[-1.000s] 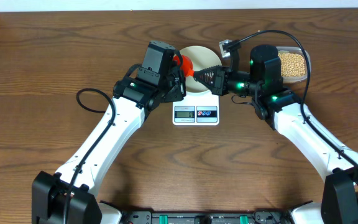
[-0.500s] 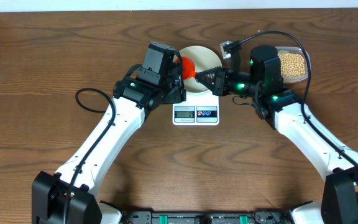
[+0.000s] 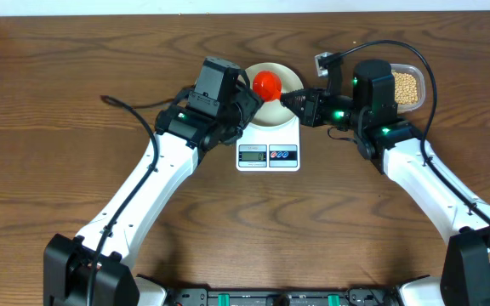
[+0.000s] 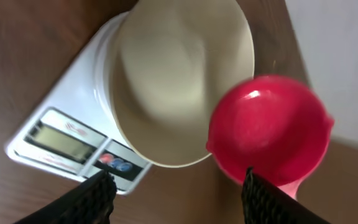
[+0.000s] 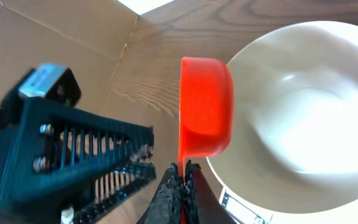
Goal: Scoop item into bowl and weigh 50g on scale
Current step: 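Grasp the scoop handle with the right gripper from the left gripper, then carry the red scoop with the right gripper to the soybean tub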
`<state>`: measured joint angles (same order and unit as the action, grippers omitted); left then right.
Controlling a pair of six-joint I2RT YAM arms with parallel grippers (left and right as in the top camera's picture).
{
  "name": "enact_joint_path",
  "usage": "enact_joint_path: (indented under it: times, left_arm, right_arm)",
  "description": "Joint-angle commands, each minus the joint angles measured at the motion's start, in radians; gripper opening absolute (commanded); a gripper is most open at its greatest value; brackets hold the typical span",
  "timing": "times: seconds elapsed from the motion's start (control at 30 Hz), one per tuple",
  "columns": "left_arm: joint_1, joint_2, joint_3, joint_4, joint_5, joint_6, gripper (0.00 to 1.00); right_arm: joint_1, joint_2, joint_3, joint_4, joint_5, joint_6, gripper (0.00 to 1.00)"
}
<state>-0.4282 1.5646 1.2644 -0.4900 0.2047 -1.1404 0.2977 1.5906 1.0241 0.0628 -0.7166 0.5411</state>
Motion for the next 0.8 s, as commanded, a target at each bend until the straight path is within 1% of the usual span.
enact_joint_path:
  times: [0.0,0.1,0.17,0.37,0.47,0.53,0.6,0.77]
  left_arm:
    - [0.000,0.003,0.005,-0.002,-0.003,0.264,0.67]
    - [0.000,0.003,0.005,-0.002,-0.003,0.344,0.67]
    - [0.000,0.003,0.005,-0.002,-0.003,0.425,0.68]
    - [0.008,0.003,0.005,0.000,-0.014,0.712,0.67]
    - [0.024,0.003,0.005,0.002,-0.014,0.789,0.68]
    - [0.034,0.003,0.005,0.002,-0.014,0.819,0.73]
    - [0.044,0.003,0.005,0.003,-0.014,0.855,0.73]
    - [0.064,0.003,0.005,0.007,-0.014,0.953,0.73]
  right_arm:
    - [-0.006,-0.003,0.009,-0.005,0.007,-0.068,0.01]
    - [-0.011,-0.003,0.010,-0.014,0.008,-0.091,0.01]
    - [-0.019,-0.003,0.010,-0.030,0.008,-0.103,0.01]
    - [-0.060,-0.003,0.011,-0.090,0.008,-0.132,0.01]
    - [-0.076,-0.011,0.016,-0.113,0.008,-0.139,0.01]
    - [-0.082,-0.022,0.024,-0.128,0.009,-0.140,0.01]
    - [-0.083,-0.031,0.036,-0.151,0.017,-0.154,0.02]
    - [-0.083,-0.042,0.108,-0.311,0.076,-0.218,0.01]
